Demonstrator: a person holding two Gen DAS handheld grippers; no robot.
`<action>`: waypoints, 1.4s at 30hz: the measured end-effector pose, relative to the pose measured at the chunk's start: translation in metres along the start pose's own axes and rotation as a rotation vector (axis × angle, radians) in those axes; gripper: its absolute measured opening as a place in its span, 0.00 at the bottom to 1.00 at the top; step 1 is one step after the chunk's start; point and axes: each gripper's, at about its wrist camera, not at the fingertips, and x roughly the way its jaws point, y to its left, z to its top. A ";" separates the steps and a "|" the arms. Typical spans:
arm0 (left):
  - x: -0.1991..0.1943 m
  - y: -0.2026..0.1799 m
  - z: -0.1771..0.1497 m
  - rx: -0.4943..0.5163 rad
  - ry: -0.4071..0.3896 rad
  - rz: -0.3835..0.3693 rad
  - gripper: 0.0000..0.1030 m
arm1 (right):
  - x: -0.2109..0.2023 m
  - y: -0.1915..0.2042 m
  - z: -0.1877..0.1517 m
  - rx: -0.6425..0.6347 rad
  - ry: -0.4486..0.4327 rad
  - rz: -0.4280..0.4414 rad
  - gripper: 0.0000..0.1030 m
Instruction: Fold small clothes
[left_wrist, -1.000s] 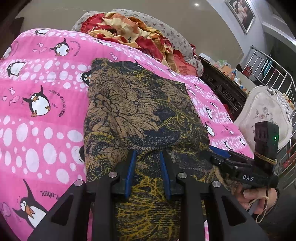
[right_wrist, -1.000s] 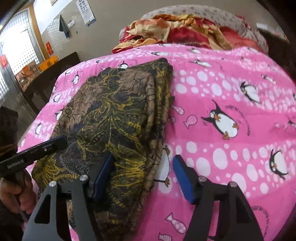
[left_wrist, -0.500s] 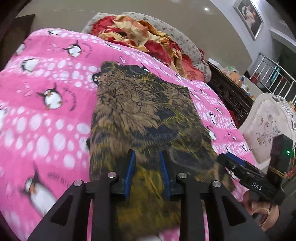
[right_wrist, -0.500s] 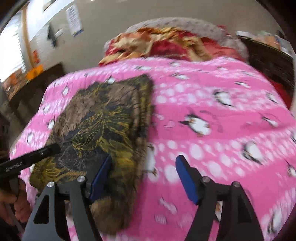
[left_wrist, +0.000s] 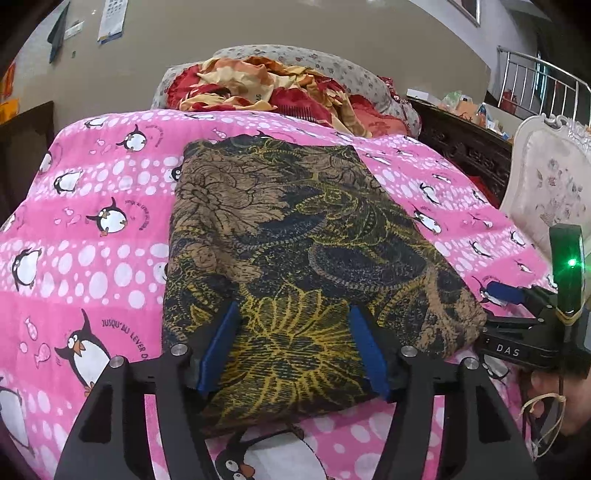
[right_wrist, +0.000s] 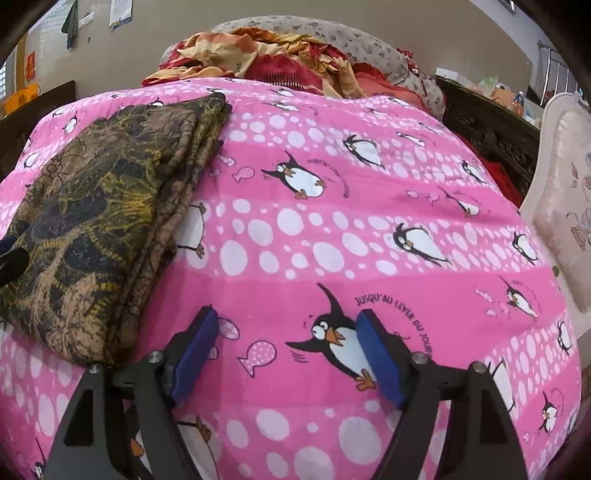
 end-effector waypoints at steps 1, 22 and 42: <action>0.000 -0.001 0.000 0.008 0.003 0.006 0.43 | 0.000 0.000 0.000 0.001 -0.003 0.000 0.78; 0.001 -0.004 0.001 0.021 0.009 0.008 0.48 | -0.005 -0.002 0.001 0.019 0.002 0.022 0.86; 0.012 -0.013 0.005 0.030 0.037 -0.085 0.77 | -0.004 0.002 0.000 -0.001 0.003 -0.005 0.90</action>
